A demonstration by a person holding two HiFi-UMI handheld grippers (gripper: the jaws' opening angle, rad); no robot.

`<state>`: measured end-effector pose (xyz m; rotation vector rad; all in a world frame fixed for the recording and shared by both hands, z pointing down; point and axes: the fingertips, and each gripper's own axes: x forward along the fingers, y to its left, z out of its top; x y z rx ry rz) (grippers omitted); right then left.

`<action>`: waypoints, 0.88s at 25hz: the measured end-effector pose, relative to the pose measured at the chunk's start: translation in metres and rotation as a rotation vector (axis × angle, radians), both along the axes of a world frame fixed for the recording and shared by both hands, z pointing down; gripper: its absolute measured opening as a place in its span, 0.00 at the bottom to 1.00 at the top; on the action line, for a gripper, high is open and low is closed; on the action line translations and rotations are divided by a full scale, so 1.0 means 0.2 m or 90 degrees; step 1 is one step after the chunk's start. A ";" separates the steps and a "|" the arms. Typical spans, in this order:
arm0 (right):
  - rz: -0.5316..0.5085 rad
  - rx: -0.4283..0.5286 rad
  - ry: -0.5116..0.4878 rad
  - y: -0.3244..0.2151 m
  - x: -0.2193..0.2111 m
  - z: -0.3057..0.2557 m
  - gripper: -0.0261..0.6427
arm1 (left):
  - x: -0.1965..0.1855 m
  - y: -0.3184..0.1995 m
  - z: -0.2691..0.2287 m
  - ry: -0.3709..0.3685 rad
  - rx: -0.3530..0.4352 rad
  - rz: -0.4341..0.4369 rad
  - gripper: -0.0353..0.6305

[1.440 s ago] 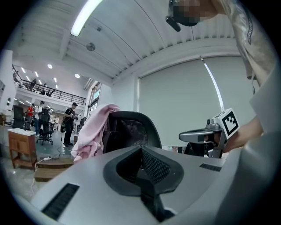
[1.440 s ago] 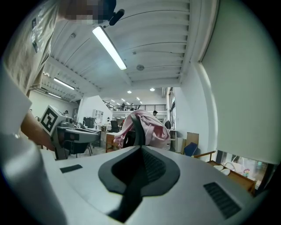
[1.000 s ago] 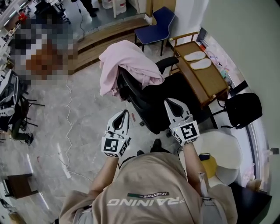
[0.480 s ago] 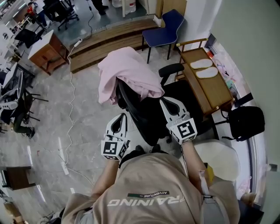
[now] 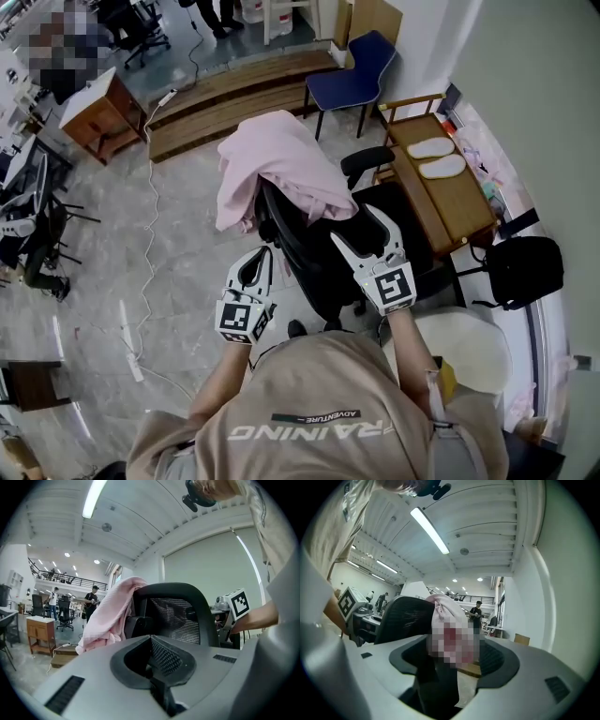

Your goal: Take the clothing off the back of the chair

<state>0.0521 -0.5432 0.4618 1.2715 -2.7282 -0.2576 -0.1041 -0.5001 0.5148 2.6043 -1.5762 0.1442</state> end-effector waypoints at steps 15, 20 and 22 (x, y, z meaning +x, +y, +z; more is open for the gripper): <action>-0.028 0.021 0.122 -0.26 -0.19 0.08 0.54 | -0.08 -0.01 0.01 0.008 -0.001 -0.012 0.07; -0.020 0.008 0.126 -0.36 -0.26 0.10 0.54 | -0.16 -0.04 -0.01 -0.004 0.005 -0.028 0.07; -0.019 0.003 0.130 -0.40 -0.27 0.11 0.54 | -0.17 -0.05 -0.02 -0.005 0.009 -0.029 0.07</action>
